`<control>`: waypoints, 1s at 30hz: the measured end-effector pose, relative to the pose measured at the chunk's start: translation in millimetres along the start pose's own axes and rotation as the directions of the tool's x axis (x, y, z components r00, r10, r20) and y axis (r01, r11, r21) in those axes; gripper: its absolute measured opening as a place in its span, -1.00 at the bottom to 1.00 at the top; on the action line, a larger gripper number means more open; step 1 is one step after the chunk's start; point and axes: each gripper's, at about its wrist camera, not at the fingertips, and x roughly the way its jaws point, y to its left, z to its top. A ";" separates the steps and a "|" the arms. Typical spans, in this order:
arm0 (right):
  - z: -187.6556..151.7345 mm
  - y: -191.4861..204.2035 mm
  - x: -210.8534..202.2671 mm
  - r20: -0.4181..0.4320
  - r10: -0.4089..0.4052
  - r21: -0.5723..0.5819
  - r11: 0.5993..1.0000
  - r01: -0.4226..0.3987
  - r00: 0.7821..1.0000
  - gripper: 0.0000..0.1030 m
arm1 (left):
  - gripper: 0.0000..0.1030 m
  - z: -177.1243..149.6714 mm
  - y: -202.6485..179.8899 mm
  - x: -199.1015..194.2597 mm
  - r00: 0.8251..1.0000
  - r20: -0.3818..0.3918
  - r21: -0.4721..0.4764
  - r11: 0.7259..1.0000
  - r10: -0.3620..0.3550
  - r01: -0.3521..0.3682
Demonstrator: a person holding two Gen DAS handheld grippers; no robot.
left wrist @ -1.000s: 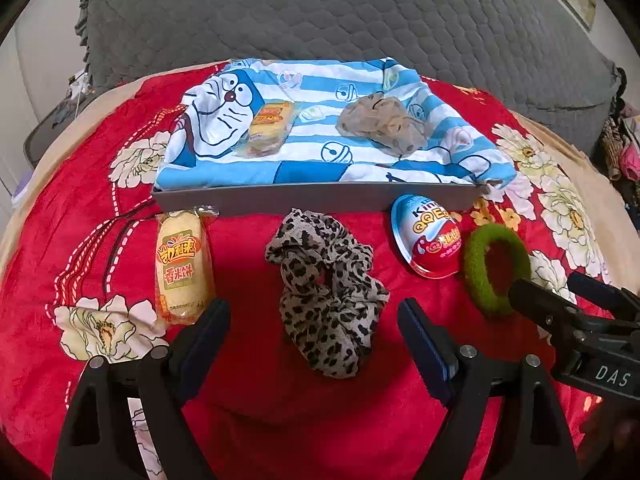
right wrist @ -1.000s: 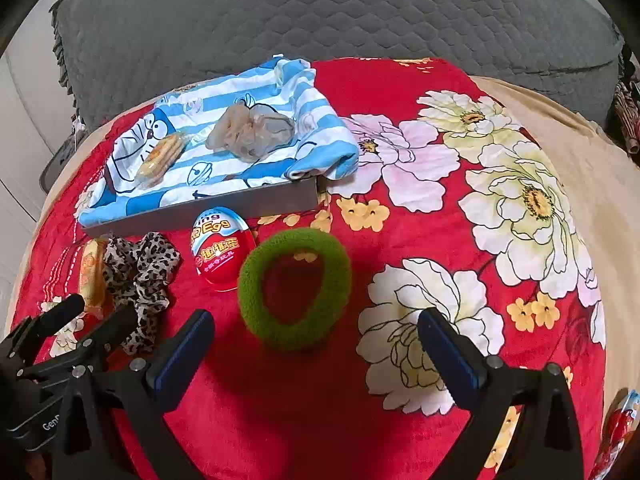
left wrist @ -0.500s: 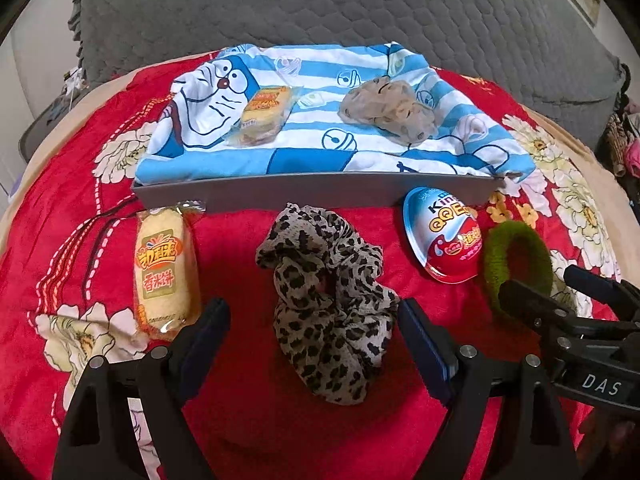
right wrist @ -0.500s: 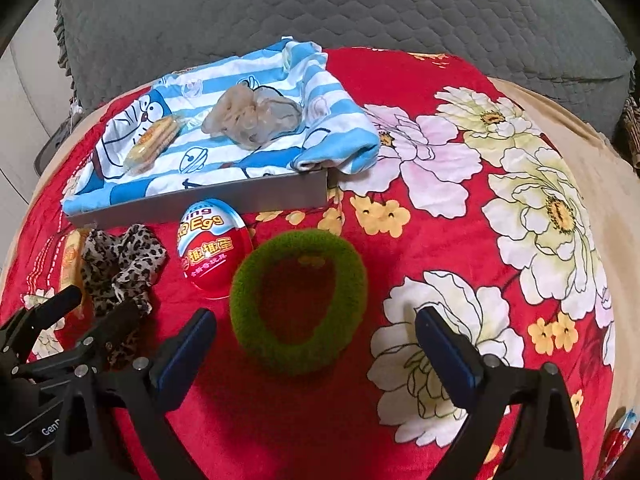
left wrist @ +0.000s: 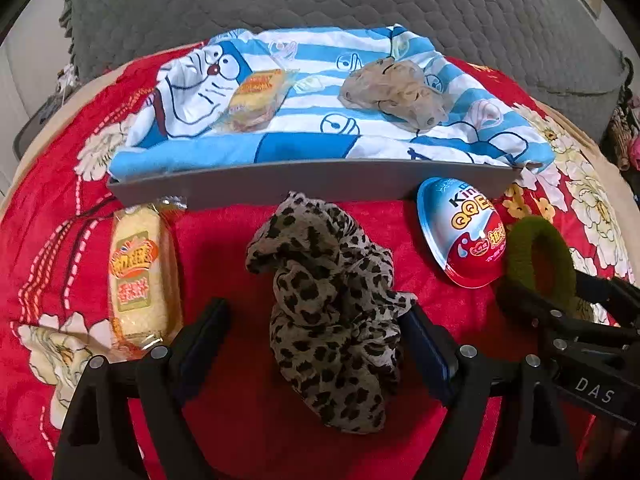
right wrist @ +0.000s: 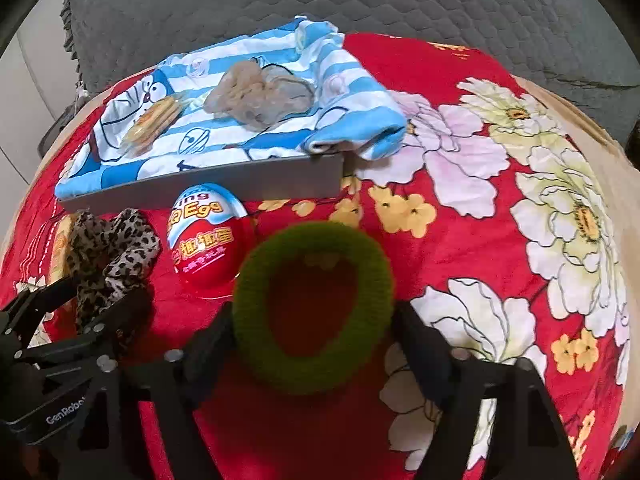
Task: Organize objects
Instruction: 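Grasp the leopard-print scrunchie with the left tool while the right tool grips the green hair tie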
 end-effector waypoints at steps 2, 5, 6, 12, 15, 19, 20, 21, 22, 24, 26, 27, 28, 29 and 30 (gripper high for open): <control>-0.6 -0.7 1.1 0.001 0.005 -0.001 1.000 -0.005 1.000 0.34 | 0.67 -0.9 0.5 0.7 1.000 0.000 0.000 1.000 -0.002 0.002; -0.4 -4.3 -0.5 0.010 0.032 0.014 0.999 -0.032 0.999 0.13 | 0.50 -1.0 0.5 1.5 1.000 -0.005 0.007 1.000 -0.014 0.014; -0.3 -5.6 -0.8 0.011 0.042 0.020 0.999 -0.042 0.999 0.04 | 0.32 -1.3 0.4 1.5 1.000 -0.010 0.011 0.999 -0.030 0.030; -0.7 -14.2 -3.1 0.017 0.085 0.051 0.995 -0.085 0.996 -0.44 | -0.08 0.3 -3.7 -1.1 0.998 -0.014 0.038 0.997 -0.066 0.067; -0.1 -13.8 -5.7 0.026 0.083 0.047 0.995 -0.084 0.996 -0.55 | -0.38 1.1 -1.6 -2.2 0.998 -0.013 0.031 0.998 -0.063 0.063; 1.2 -14.2 -10.5 0.039 0.088 0.042 0.995 -0.089 0.995 -0.60 | -0.64 3.5 3.6 -4.0 0.997 -0.012 0.011 0.997 -0.071 0.071; 1.5 -15.3 -12.1 0.043 0.095 0.049 0.994 -0.097 0.995 -0.61 | -0.66 3.7 4.0 -4.9 0.997 -0.009 0.010 0.997 -0.074 0.074; 1.5 -16.7 -13.3 0.047 0.105 0.057 0.993 -0.108 0.993 -0.62 | -0.69 4.2 4.2 -5.6 0.997 -0.007 0.011 0.997 -0.079 0.079; 1.8 -17.9 -14.7 0.050 0.110 0.062 0.992 -0.113 0.993 -0.63 | -0.71 4.4 4.0 -5.8 0.997 -0.007 0.015 0.997 -0.081 0.082; 1.7 -19.1 -18.8 0.057 0.116 0.063 0.991 -0.120 0.992 -0.64 | -0.73 4.1 3.4 -6.0 0.996 -0.007 0.018 0.996 -0.089 0.090; -0.4 -19.4 -24.6 0.064 0.126 0.070 0.989 -0.131 0.990 -0.65 | -0.76 3.6 3.9 -6.1 0.995 -0.009 0.012 0.995 -0.098 0.099; -2.2 -19.6 -27.6 0.067 0.130 0.072 0.988 -0.135 0.989 -0.65 | -0.77 3.4 4.6 -6.6 0.995 -0.006 0.009 0.995 -0.102 0.102; -4.1 -19.8 -30.7 0.067 0.133 0.076 0.988 -0.138 0.989 -0.65 | -0.78 3.4 5.2 -6.5 0.994 -0.005 0.007 0.994 -0.105 0.105; -6.2 -20.5 -34.3 0.070 0.142 0.083 0.986 -0.147 0.987 -0.65 | -0.78 3.6 6.1 -6.7 0.994 -0.006 0.004 0.994 -0.110 0.110; -7.7 -21.5 -36.9 0.071 0.151 0.092 0.983 -0.157 0.986 -0.65 | -0.79 3.8 6.8 -7.4 0.994 -0.004 0.001 0.994 -0.112 0.112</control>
